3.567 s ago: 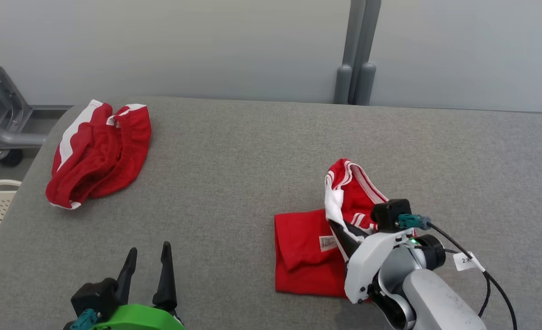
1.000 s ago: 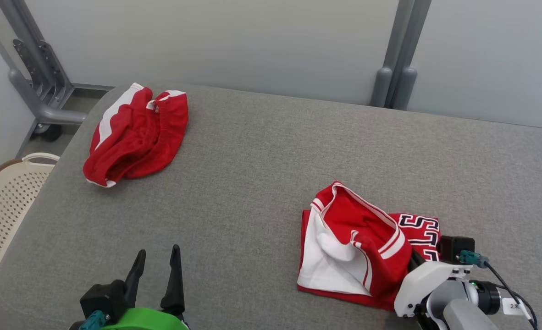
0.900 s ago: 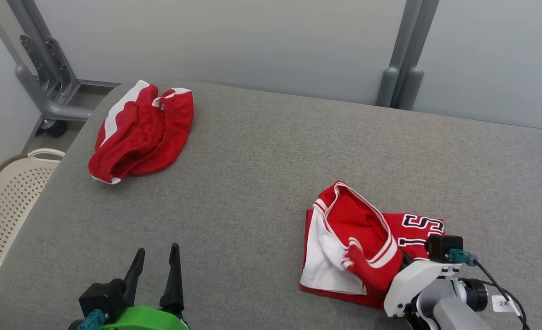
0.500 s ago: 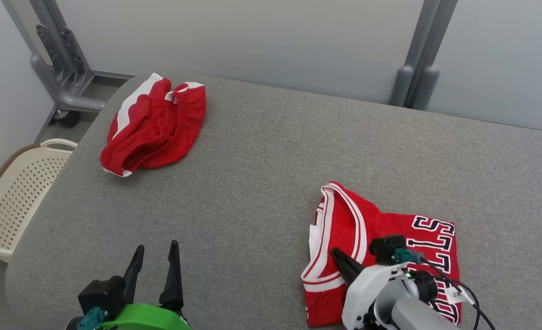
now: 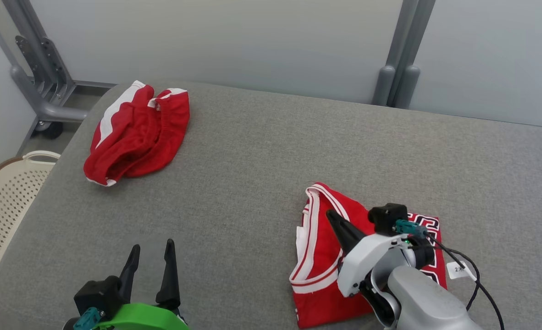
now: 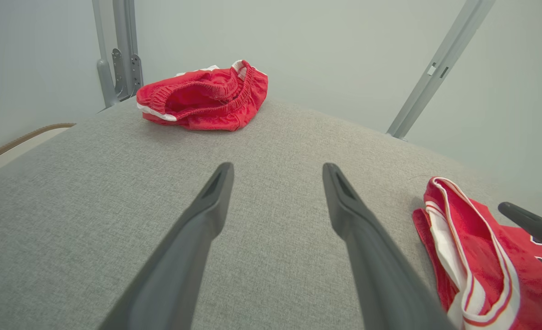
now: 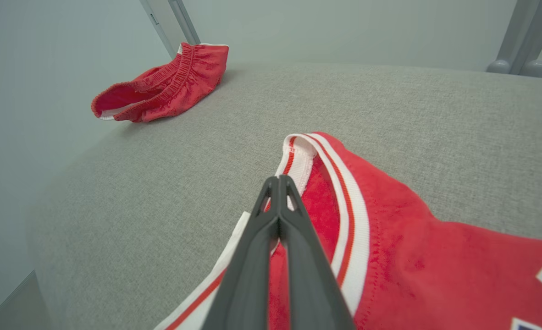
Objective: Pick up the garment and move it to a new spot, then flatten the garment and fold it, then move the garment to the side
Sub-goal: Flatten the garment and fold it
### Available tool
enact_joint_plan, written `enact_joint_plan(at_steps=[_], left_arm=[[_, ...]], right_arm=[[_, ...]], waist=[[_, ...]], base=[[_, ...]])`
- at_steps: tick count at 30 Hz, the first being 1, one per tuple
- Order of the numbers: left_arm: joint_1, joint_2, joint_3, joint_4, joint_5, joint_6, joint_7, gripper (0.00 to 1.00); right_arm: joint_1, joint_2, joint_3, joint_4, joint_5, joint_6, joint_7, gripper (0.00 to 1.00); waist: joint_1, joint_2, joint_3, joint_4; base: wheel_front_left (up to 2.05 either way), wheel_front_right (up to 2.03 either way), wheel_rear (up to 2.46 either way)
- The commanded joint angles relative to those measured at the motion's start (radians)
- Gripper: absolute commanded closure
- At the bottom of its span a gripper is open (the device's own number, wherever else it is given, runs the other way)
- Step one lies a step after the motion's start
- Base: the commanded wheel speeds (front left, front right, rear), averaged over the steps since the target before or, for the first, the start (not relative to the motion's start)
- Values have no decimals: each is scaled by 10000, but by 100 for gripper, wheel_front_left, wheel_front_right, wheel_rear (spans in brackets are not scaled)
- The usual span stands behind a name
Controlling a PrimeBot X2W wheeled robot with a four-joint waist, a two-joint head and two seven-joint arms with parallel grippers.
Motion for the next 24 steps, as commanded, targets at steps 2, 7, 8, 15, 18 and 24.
enact_joint_plan(at_steps=[2, 7, 8, 15, 18, 24], left_arm=[[-42, 47, 1, -60, 5, 38, -72, 0], [-34, 76, -34, -104, 51, 35, -70, 0], [-41, 74, -48, -116, 61, 31, -70, 0], [-10, 108, -145, -252, 173, 155, -5, 0], [5, 141, -180, -297, 229, 216, 36, 0], [30, 190, -231, -271, 294, 256, 46, 0]], right_arm=[[-162, -44, -496, -113, -377, 0, -112, 100], [-91, -46, -1414, -365, -1046, 0, -146, 59], [-25, -44, -1674, -448, -1284, 0, -143, 49], [680, -46, -3586, -1385, -2913, 0, -146, 0], [1108, -39, -4240, -1884, -3470, 0, -14, 0], [1992, -39, -5228, -2857, -4242, 0, 935, 0]], waist=[[0, 40, -151, -347], [0, 40, -259, -710], [0, 40, -284, -804], [0, 40, -437, -1444], [0, 40, -475, -1670], [0, 40, -529, -1907]], base=[[0, 0, 0], [0, 0, 0], [0, 0, 0], [0, 0, 0], [0, 0, 0], [0, 0, 0]])
